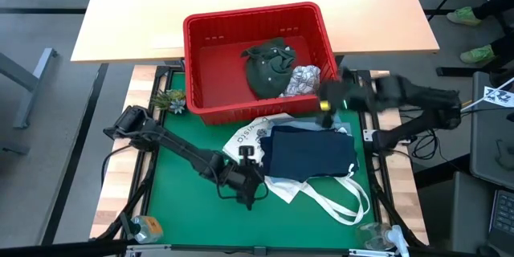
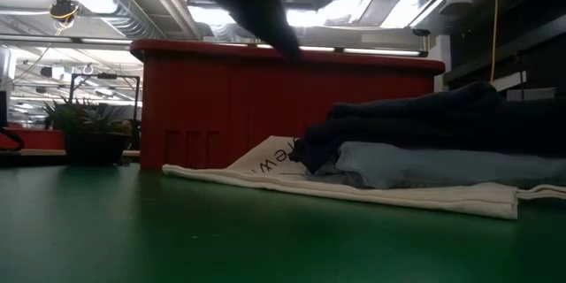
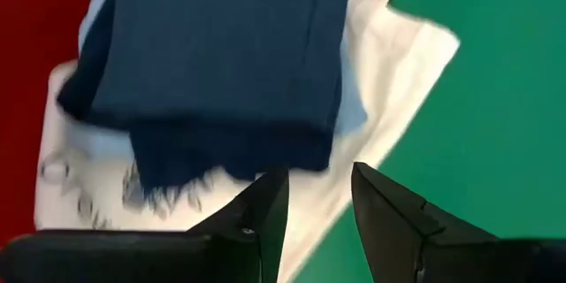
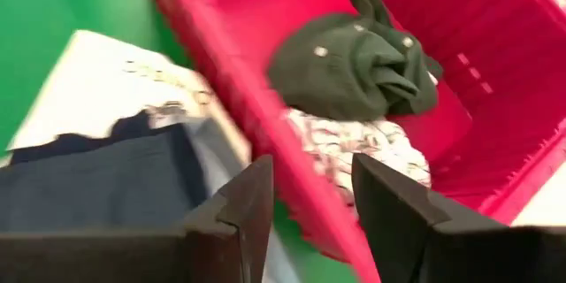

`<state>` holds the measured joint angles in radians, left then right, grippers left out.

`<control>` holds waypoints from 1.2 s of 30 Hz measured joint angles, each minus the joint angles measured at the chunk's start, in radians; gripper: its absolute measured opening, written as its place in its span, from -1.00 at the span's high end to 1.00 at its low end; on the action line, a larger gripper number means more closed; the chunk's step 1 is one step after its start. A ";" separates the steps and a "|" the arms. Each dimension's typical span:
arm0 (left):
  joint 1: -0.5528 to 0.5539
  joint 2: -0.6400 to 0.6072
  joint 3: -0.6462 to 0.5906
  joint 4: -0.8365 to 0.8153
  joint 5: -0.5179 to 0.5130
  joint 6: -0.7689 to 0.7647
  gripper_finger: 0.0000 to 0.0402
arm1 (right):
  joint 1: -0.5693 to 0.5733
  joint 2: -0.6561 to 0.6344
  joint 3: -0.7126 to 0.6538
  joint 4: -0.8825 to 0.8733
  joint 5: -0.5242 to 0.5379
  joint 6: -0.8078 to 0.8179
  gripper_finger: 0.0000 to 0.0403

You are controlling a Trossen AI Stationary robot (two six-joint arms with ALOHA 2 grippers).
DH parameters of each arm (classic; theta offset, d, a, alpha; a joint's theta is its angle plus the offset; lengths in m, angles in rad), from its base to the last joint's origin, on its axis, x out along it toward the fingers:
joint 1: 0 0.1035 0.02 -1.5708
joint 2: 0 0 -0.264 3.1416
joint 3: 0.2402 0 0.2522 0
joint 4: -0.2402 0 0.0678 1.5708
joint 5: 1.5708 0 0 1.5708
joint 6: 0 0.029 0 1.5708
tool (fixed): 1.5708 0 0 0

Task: Fold laundry
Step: Fold the patterned white shirt

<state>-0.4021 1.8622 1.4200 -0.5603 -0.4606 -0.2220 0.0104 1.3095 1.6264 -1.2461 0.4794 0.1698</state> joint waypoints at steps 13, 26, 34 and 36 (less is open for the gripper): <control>0.136 -0.001 0.000 0.070 0.076 0.039 0.40 | -0.632 0.132 0.000 0.110 -0.369 -0.126 0.23; 0.158 -0.001 0.000 0.102 0.078 0.015 0.40 | -0.766 0.389 -0.001 0.158 -0.517 -0.153 0.23; 0.158 -0.001 0.000 0.102 0.078 -0.012 0.40 | -0.763 0.496 0.002 0.169 -0.490 -0.180 0.23; 0.158 -0.001 0.000 0.102 0.078 -0.012 0.40 | -0.763 0.513 0.005 0.172 -0.482 -0.181 0.23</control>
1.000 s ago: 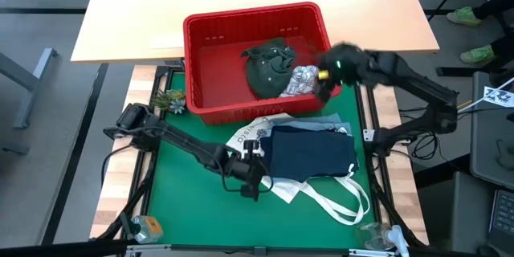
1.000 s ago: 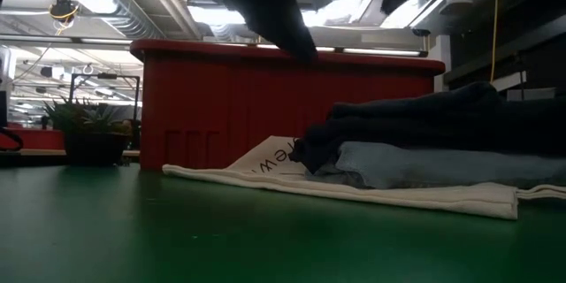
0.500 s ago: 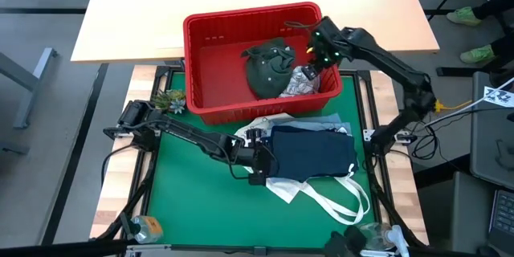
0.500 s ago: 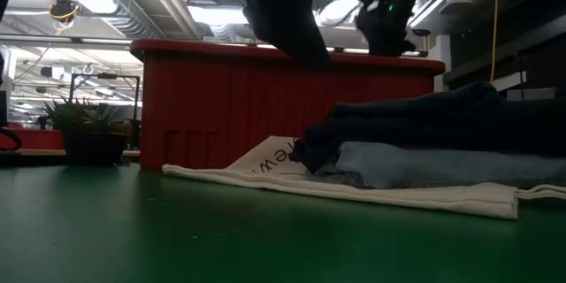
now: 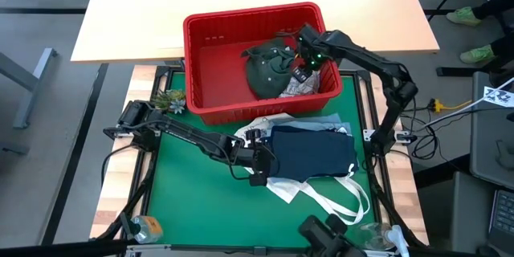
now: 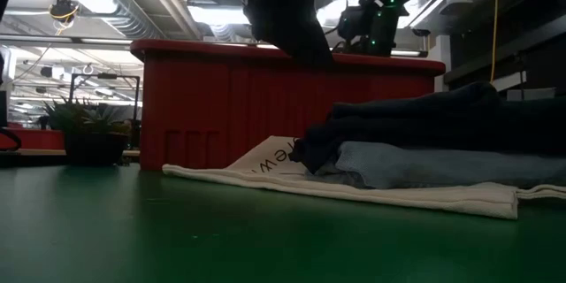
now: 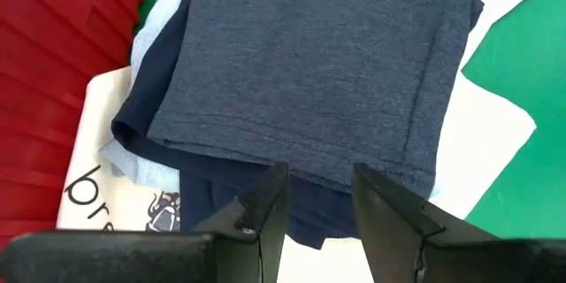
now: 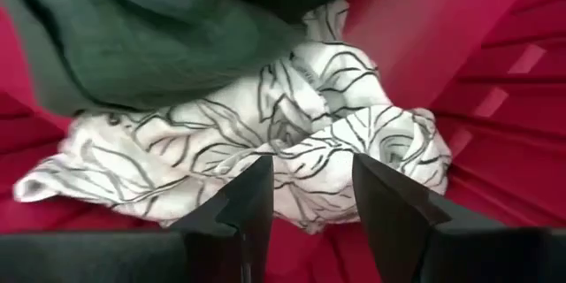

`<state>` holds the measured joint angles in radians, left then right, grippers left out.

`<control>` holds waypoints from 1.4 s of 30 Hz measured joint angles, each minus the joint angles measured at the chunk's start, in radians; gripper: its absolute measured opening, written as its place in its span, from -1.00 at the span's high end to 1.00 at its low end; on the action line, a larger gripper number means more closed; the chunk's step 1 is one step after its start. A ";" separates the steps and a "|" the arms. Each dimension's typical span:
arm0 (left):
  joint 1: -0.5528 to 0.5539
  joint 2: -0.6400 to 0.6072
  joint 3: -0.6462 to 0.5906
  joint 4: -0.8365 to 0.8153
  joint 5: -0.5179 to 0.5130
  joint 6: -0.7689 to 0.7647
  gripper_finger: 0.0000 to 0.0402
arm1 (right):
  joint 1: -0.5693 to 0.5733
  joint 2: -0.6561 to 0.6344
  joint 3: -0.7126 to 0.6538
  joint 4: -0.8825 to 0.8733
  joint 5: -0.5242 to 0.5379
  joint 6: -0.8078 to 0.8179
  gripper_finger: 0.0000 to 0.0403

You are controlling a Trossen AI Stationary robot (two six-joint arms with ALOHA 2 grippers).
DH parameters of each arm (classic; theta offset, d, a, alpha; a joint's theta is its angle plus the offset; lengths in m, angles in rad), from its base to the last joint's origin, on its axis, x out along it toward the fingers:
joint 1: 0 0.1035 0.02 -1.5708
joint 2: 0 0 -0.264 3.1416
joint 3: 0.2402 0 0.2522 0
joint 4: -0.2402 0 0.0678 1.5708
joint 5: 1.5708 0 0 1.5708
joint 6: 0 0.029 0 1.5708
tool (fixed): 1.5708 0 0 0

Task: Fold laundry
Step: Fold the patterned white shirt

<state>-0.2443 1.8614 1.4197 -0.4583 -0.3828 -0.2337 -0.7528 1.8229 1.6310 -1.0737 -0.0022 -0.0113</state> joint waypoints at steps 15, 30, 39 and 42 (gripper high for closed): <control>0.000 0.000 0.000 0.000 0.000 0.000 0.40 | 0.026 0.013 0.145 -0.061 0.125 0.002 0.23; 0.000 0.000 0.000 0.000 -0.001 0.000 0.40 | 0.121 0.014 0.205 -0.140 0.077 -0.005 0.23; 0.000 0.000 0.000 0.001 -0.001 0.000 0.40 | 0.118 0.077 0.206 -0.158 0.009 -0.020 0.23; 0.000 0.000 0.000 0.003 -0.001 0.000 0.40 | 0.119 0.112 0.206 -0.159 0.009 -0.020 0.23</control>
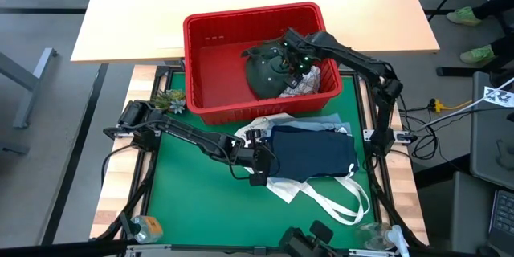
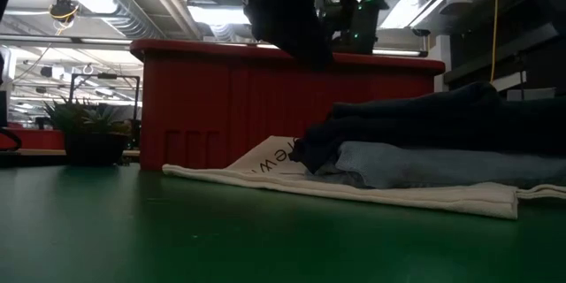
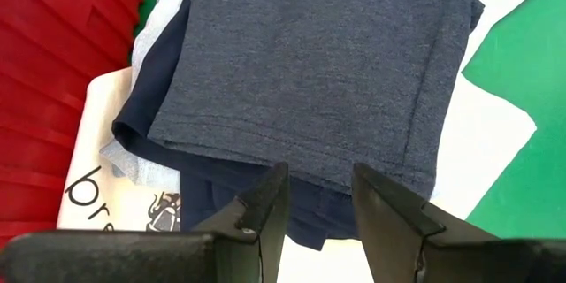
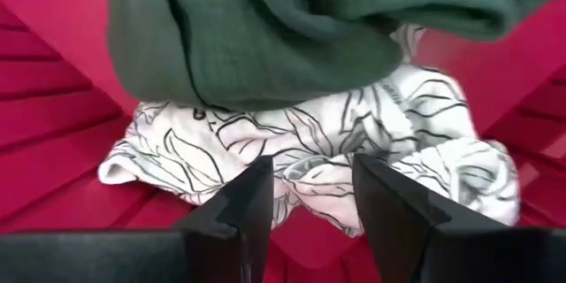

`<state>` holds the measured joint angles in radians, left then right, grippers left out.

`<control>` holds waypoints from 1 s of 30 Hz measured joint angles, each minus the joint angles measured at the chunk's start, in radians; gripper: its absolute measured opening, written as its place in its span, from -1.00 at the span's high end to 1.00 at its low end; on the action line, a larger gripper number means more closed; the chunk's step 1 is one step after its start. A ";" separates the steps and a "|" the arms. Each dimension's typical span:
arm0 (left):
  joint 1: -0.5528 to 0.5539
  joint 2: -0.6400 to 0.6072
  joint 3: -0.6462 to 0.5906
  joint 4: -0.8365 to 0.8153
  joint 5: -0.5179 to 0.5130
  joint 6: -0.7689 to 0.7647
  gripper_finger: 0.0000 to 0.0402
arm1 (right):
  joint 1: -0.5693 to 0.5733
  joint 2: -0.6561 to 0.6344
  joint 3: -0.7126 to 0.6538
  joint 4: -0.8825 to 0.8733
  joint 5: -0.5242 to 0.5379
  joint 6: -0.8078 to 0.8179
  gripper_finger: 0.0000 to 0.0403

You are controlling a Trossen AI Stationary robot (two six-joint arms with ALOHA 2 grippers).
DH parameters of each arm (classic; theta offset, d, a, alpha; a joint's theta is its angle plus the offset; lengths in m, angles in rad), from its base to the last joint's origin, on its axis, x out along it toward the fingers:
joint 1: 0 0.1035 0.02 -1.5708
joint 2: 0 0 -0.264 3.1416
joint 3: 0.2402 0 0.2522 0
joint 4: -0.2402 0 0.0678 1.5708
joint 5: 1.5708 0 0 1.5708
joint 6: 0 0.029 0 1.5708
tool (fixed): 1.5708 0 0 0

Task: Fold laundry
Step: Fold the patterned white shirt

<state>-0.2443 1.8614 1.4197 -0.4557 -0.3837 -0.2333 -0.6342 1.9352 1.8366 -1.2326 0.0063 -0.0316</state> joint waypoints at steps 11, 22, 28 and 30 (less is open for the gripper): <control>0.000 0.000 0.000 0.001 0.000 0.000 0.40 | -0.001 0.101 0.000 -0.072 0.009 -0.005 0.23; 0.000 0.000 0.000 0.001 0.000 0.000 0.40 | -0.001 0.216 0.000 -0.016 0.001 -0.038 0.23; 0.000 0.000 0.000 0.001 0.000 0.000 0.40 | -0.001 0.279 0.000 0.010 0.001 -0.056 0.23; 0.000 0.000 0.000 0.001 0.000 0.000 0.40 | 0.000 0.291 0.001 0.011 0.002 -0.056 0.23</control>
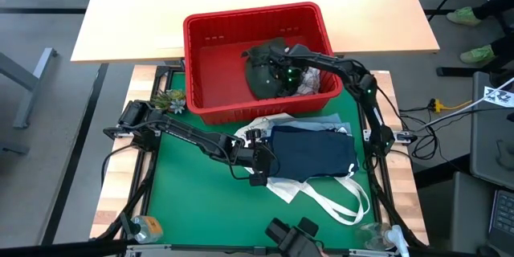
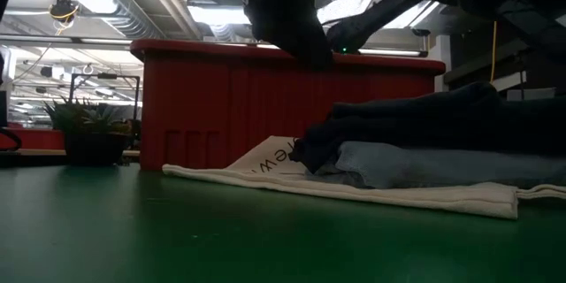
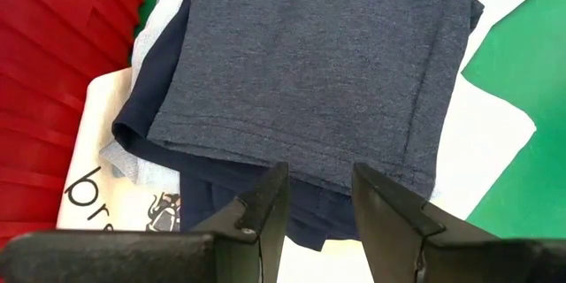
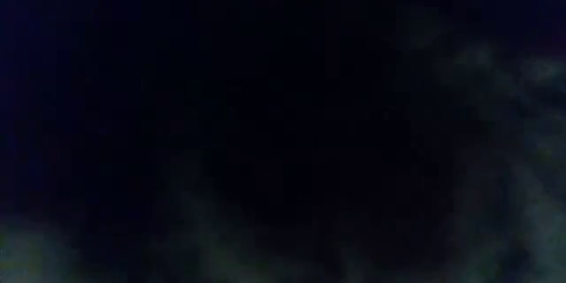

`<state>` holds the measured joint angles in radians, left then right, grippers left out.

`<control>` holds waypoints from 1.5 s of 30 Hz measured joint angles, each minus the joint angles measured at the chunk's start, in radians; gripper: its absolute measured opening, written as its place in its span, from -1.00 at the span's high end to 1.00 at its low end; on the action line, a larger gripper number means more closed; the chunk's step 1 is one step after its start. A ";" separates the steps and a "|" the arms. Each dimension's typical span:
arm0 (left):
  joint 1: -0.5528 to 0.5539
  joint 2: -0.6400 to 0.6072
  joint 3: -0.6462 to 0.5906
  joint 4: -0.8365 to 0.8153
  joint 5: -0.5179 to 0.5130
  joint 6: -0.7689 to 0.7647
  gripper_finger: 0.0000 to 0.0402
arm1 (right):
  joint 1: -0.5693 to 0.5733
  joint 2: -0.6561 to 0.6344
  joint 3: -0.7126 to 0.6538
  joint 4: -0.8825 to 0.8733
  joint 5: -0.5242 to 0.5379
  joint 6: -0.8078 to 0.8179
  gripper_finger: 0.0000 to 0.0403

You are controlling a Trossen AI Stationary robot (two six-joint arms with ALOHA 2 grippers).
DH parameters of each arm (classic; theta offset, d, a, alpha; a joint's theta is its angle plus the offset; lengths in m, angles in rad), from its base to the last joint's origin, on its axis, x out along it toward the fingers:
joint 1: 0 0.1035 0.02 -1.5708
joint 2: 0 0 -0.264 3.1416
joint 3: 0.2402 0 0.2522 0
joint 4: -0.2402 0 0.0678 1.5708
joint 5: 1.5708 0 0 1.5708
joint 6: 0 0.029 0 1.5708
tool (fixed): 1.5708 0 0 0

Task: Fold laundry
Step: Fold the patterned white shirt

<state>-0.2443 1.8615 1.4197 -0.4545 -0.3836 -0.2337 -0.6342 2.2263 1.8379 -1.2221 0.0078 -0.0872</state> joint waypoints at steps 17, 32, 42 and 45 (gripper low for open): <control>0.000 0.000 0.000 0.000 0.000 0.000 0.40 | 0.000 0.015 0.001 -0.002 0.001 0.002 0.41; -0.007 0.000 0.000 0.000 0.000 -0.002 0.40 | 0.000 -0.074 -0.003 -0.063 -0.001 -0.023 0.87; -0.008 0.000 0.000 -0.001 0.000 -0.001 0.40 | -0.001 -0.241 -0.003 -0.066 -0.020 -0.028 0.93; -0.008 0.000 0.000 -0.001 0.000 -0.001 0.40 | -0.001 -0.279 -0.003 -0.067 -0.020 -0.035 0.96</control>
<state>-0.2520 1.8618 1.4197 -0.4553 -0.3836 -0.2347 -0.6350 1.9472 1.8351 -1.2888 -0.0120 -0.1217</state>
